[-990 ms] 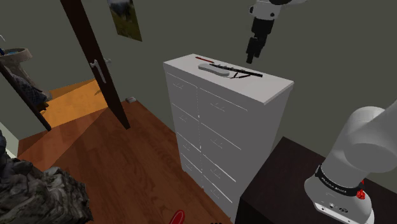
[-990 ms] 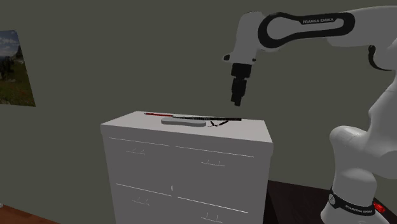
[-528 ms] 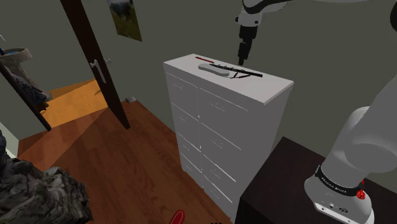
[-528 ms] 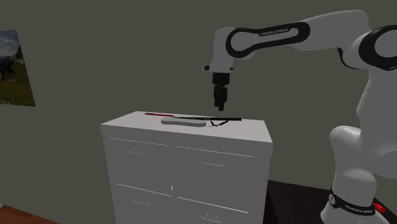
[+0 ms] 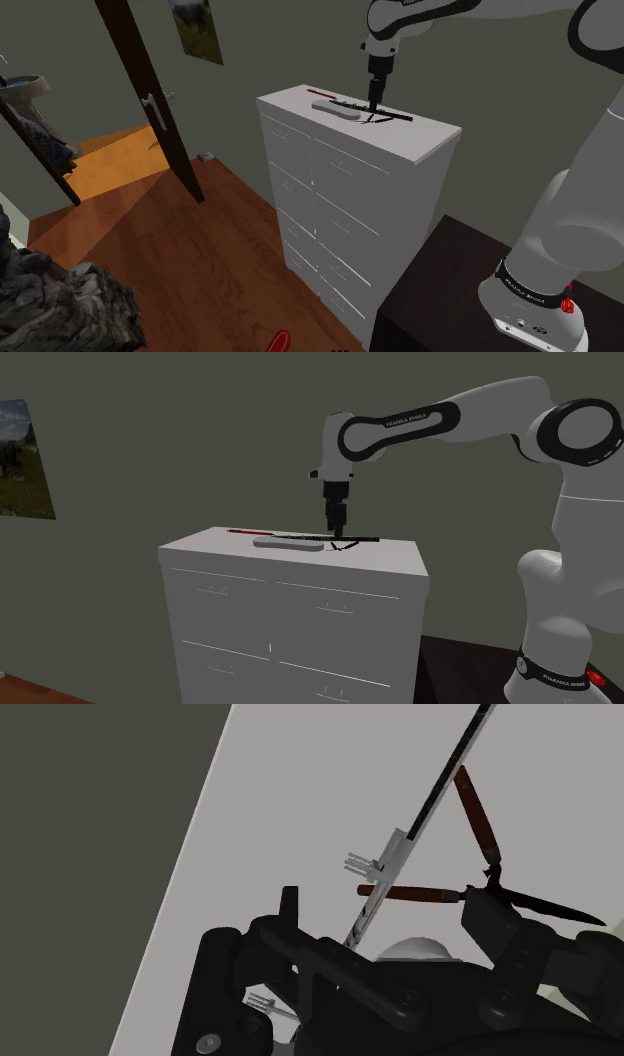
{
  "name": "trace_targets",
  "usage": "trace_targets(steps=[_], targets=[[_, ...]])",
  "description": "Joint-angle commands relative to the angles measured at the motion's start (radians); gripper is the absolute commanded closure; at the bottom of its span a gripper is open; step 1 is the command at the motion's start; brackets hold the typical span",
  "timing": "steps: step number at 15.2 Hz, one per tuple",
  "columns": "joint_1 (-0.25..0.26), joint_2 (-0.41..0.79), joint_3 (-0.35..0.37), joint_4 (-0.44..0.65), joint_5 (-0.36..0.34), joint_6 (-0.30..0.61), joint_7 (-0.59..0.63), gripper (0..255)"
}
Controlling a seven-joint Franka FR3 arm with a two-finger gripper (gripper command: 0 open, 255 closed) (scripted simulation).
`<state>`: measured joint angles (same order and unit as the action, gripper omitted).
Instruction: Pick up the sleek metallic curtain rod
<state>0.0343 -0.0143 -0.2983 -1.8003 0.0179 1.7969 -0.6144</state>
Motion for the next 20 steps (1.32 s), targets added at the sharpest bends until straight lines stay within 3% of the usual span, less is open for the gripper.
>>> trace_targets(steps=[1,3,4,13,20], targets=[[0.001,0.002,0.001,-0.025,0.001,0.027,0.001,0],[0.001,0.002,0.001,-0.033,0.001,0.035,0.001,0],[0.001,0.003,0.001,-0.033,0.001,0.036,0.001,255],[0.001,0.002,0.001,-0.033,0.001,0.035,0.001,255],[0.001,0.003,0.001,0.063,0.001,-0.06,0.002,255]])
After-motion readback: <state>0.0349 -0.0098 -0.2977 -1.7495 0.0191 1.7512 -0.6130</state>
